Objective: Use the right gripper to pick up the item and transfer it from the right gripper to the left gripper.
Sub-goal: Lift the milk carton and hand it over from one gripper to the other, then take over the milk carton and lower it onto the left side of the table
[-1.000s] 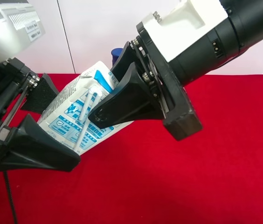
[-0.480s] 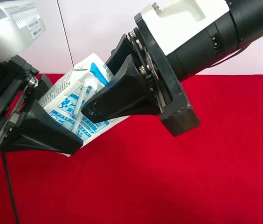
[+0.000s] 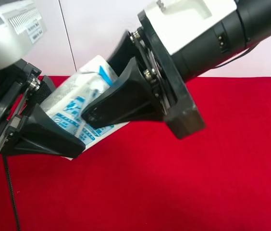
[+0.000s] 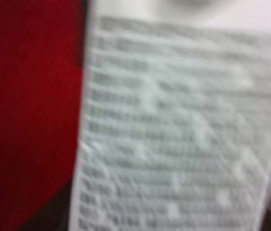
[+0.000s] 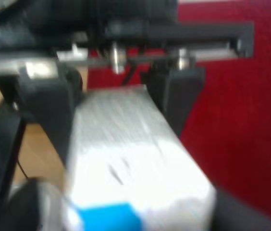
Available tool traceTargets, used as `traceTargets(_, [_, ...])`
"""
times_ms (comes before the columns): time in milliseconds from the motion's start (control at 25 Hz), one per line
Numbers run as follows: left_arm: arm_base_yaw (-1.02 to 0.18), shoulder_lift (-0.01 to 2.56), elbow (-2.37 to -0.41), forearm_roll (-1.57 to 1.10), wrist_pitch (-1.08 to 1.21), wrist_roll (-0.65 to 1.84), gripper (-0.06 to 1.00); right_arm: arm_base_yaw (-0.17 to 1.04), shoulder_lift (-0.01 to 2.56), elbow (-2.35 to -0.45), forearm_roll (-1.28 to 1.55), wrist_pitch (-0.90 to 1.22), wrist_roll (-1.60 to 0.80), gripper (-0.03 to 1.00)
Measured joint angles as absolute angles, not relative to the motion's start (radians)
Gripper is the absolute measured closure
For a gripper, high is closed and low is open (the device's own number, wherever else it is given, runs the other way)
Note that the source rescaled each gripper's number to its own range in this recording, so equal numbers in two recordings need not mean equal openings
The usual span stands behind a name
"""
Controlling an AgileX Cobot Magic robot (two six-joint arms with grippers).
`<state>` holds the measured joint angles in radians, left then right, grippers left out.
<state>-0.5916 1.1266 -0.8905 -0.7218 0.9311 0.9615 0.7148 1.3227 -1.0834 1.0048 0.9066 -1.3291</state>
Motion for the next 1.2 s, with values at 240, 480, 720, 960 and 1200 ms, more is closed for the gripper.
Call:
traceTargets(240, [-0.592,1.127,-0.891,-0.718,0.917,0.962,0.93,0.715,1.323,-1.083,0.997,0.911,-1.275,-0.01])
traceTargets(480, [-0.592,1.127,-0.891,-0.718,0.917,0.962,0.93,0.715,1.295,-1.104,0.931,0.952,-1.197,-0.03])
traceTargets(720, [-0.592,1.127,-0.891,-0.718,0.917,0.962,0.94,0.715,1.234,-1.243,0.632,1.113,-0.858,-0.03])
traceTargets(960, [-0.592,1.127,-0.891,-0.718,0.917,0.962,0.94,0.715,1.139,-1.282,0.386,1.205,-0.623,-0.03])
traceTargets(1200, [-0.592,1.127,-0.891,-0.718,0.915,0.962,0.94,0.715,0.990,-1.265,0.351,1.205,-0.447,-0.03])
